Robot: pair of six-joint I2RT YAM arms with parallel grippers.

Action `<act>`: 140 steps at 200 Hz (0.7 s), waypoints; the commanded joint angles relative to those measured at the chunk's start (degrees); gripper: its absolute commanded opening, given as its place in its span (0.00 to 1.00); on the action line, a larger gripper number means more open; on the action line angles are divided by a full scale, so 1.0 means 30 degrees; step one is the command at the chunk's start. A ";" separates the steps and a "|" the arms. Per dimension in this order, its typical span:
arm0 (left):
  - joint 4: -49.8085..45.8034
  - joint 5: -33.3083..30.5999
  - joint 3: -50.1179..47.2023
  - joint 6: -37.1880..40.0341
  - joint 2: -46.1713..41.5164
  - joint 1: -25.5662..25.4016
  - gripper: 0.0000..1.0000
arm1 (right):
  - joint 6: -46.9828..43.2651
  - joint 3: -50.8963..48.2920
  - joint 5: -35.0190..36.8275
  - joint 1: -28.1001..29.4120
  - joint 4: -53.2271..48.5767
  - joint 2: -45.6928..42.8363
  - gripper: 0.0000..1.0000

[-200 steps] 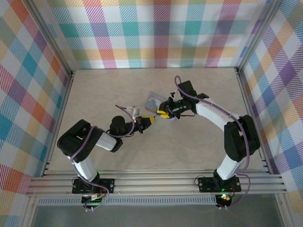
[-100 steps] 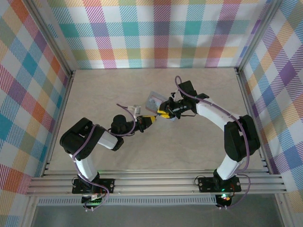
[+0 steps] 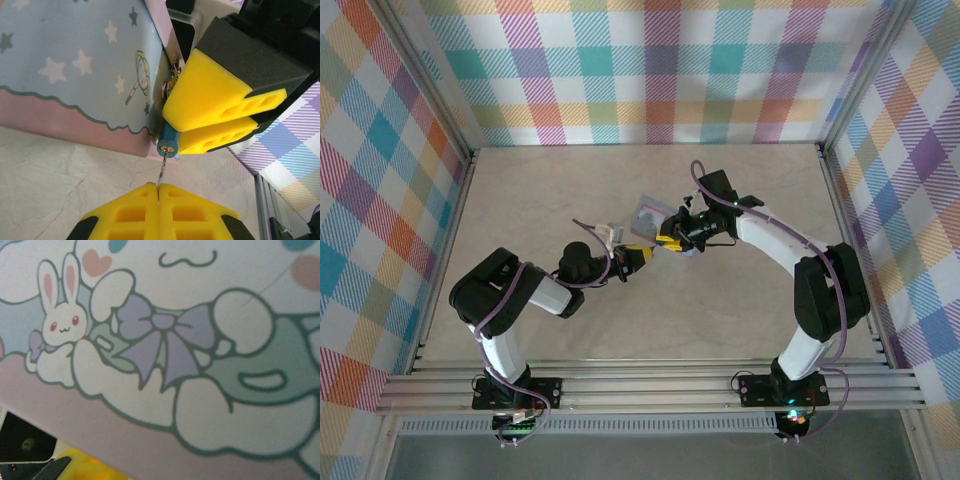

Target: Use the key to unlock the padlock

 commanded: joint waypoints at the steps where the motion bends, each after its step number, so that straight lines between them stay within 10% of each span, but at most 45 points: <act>1: 0.0897 -0.0369 0.0818 0.1515 -0.0132 -0.0587 0.00 | -0.1128 0.1119 -0.2080 0.0539 -0.0926 0.0261 0.00; 140: 0.1009 0.0777 0.1030 -0.1250 0.0126 0.0658 0.00 | -0.4075 0.1716 -0.0206 0.0496 -0.4335 0.0306 0.00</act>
